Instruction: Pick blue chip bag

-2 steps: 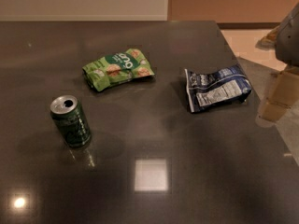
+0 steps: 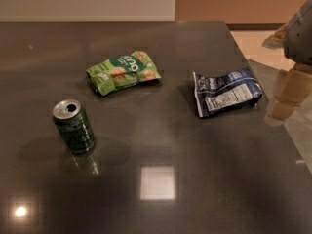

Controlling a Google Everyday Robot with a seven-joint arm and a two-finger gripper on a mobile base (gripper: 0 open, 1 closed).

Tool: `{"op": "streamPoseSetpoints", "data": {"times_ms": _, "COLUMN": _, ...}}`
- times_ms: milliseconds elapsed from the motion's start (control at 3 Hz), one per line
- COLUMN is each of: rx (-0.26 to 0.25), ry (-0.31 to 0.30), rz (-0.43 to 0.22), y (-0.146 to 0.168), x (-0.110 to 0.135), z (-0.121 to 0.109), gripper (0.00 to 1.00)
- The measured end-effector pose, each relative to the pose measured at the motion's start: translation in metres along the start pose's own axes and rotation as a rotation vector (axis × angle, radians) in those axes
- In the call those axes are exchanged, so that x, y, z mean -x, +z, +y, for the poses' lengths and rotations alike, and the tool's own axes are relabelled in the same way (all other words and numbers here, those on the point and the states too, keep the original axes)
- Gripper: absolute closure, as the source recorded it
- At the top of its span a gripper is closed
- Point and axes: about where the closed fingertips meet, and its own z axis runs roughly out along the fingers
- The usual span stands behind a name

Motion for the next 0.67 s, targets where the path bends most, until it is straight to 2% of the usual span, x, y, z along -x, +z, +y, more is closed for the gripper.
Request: {"op": "streamPoseSetpoints", "data": {"times_ms": 667, "rx": 0.016, "ry": -0.043, "rz": -0.026, "y": 0.039, "x": -0.005, "z": -0.04, "gripper": 0.0}}
